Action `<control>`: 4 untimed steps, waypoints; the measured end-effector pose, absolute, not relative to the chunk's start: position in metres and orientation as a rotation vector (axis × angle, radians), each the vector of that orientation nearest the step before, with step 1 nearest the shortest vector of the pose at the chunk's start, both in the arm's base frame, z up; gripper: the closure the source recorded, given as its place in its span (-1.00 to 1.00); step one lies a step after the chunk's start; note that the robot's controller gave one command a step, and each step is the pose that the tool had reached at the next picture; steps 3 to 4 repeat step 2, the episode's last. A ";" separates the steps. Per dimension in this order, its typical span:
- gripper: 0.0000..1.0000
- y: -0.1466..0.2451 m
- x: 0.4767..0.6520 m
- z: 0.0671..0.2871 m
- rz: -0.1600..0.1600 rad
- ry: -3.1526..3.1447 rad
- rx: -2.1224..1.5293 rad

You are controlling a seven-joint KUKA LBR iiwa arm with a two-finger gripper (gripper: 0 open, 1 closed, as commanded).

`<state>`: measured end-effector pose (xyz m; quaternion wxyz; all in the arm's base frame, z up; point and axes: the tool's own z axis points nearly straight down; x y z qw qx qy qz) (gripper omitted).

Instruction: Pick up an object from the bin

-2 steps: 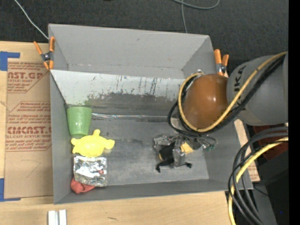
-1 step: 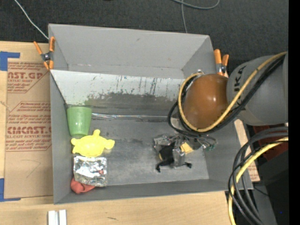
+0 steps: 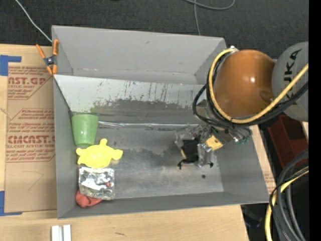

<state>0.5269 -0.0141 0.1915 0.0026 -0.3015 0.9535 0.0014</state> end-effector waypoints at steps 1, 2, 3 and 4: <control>1.00 -0.014 0.527 0.191 0.005 2.991 -0.946; 1.00 -0.007 0.525 0.291 0.007 2.991 -0.946; 1.00 -0.007 0.525 0.291 0.007 2.991 -0.946; 1.00 -0.007 0.525 0.291 0.007 2.991 -0.946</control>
Offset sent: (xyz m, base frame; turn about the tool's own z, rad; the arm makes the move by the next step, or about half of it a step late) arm -0.0024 0.0078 0.1199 -0.0014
